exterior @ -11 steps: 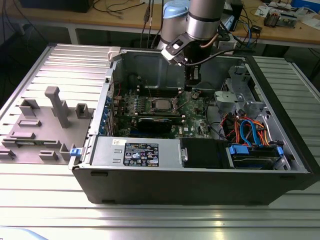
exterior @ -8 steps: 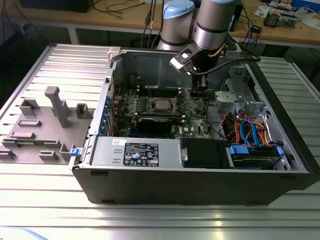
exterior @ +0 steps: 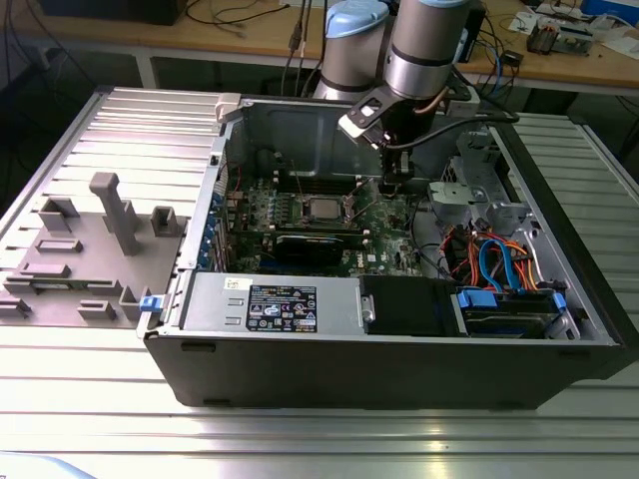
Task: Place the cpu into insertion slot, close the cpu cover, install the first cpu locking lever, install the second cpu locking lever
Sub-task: 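Close the cpu cover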
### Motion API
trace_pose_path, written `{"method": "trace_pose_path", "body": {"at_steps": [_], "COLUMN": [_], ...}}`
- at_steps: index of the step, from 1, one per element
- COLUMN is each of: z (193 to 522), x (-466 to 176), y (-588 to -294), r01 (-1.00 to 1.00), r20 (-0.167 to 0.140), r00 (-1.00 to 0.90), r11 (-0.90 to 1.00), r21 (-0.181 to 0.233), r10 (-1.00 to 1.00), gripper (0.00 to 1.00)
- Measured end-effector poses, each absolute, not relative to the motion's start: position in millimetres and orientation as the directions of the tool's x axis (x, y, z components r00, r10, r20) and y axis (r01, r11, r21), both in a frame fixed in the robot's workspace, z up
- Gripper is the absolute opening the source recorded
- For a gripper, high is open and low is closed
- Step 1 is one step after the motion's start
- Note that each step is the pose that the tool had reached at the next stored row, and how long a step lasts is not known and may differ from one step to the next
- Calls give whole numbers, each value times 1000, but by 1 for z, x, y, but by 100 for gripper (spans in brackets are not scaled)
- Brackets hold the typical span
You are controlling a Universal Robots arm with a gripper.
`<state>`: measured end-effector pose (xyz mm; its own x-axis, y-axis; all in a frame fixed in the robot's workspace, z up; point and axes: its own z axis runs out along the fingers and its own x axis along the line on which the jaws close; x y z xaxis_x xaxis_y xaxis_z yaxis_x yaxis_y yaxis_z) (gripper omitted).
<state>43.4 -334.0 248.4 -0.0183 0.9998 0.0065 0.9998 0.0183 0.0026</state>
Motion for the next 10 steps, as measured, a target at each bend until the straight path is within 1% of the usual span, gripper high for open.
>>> {"method": "trace_pose_path", "body": {"at_steps": [10], "z": [248], "x": [40], "y": [-334], "r01": [1000], "r20": [7], "r00": [-18], "r11": [18], "r21": [3], "r10": [1000], "gripper": [11]}}
